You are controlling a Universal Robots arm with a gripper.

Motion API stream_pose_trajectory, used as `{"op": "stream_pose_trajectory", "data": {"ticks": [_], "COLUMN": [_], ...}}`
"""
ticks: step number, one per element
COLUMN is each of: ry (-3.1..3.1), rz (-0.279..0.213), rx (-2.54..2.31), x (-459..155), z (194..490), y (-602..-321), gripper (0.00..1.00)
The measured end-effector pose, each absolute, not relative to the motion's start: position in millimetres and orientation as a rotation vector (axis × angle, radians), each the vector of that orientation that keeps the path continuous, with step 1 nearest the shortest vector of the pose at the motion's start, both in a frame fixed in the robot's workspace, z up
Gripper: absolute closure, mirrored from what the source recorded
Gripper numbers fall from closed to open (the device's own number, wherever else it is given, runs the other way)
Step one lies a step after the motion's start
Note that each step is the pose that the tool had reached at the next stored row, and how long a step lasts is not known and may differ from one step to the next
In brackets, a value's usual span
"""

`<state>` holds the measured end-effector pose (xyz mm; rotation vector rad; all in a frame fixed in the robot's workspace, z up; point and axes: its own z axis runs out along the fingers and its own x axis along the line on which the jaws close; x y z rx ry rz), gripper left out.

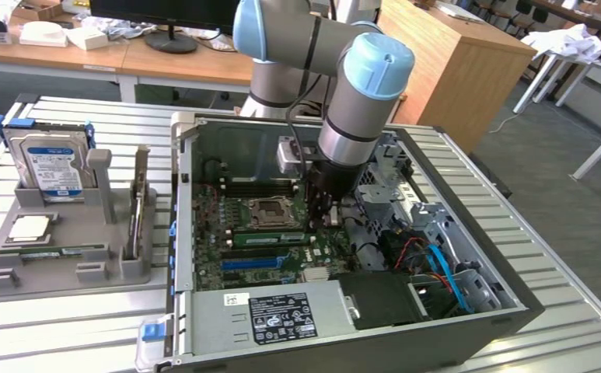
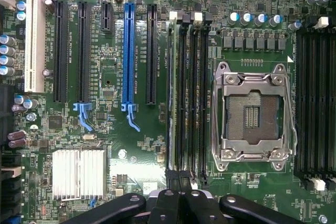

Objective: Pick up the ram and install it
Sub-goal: 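Press down the ram until it locks into place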

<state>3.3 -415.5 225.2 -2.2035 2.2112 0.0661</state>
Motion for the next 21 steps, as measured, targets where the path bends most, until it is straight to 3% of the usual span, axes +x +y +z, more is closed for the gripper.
{"op": "stream_pose_trajectory", "data": {"ticks": [21], "ry": [2.211], "rz": [0.066], "rx": [-2.203], "x": [3.3], "z": [222.7], "y": [-415.5], "gripper": [0.9]}}
